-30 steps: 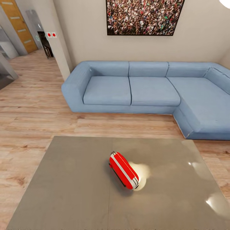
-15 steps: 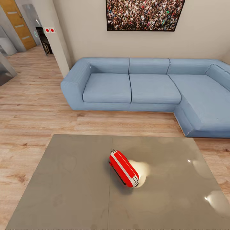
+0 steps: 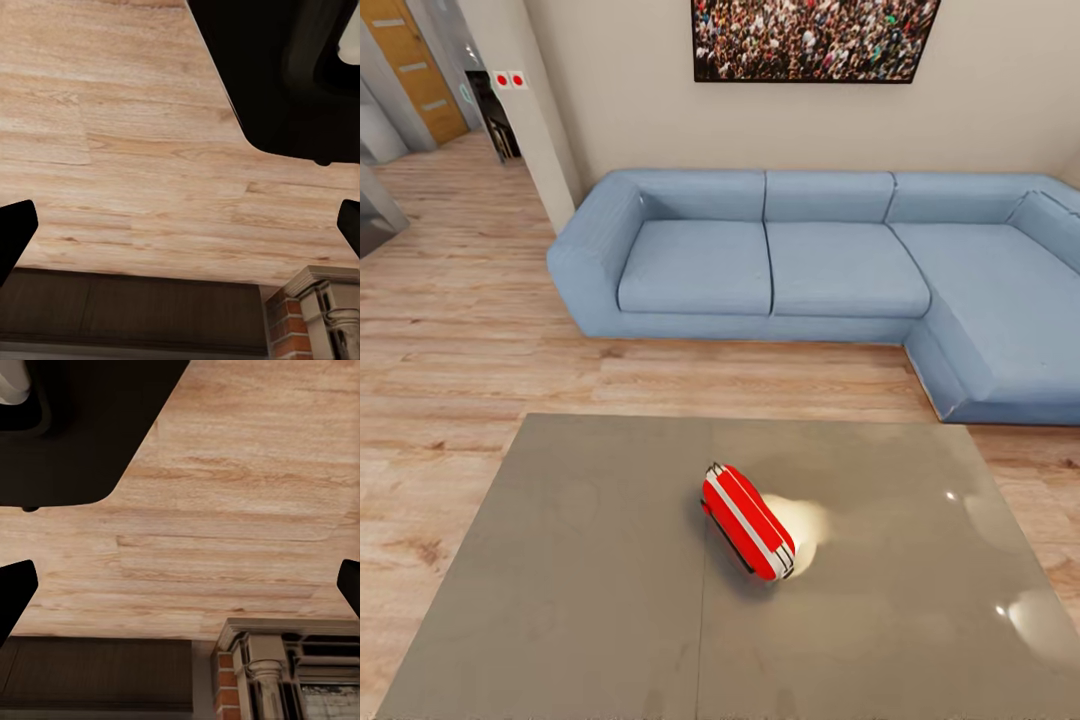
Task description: Turn on the radio receiver that's on the table in the living room.
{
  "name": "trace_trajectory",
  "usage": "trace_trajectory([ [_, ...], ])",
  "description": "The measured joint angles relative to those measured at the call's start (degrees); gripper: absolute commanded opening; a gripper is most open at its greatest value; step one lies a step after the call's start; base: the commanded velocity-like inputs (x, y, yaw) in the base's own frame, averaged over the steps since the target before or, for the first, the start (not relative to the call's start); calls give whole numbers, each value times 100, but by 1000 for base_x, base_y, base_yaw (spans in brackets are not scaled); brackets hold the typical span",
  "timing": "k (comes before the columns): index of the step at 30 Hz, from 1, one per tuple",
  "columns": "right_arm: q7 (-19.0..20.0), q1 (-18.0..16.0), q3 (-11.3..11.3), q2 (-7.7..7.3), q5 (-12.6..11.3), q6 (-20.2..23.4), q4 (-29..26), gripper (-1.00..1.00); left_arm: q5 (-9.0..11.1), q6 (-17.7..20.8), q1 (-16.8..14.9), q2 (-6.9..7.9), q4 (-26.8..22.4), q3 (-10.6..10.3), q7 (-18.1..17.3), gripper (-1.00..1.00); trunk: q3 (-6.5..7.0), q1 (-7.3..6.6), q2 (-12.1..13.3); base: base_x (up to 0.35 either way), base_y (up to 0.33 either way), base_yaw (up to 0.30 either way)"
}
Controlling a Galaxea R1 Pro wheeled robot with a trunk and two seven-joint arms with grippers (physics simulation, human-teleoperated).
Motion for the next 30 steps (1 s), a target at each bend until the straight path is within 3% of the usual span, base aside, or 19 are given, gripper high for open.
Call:
trace_trajectory([
  [30,4,0,0,9,0,0,0,100,2,0,3,0,0,0,-6,100,-278,0,0,0,0,0],
])
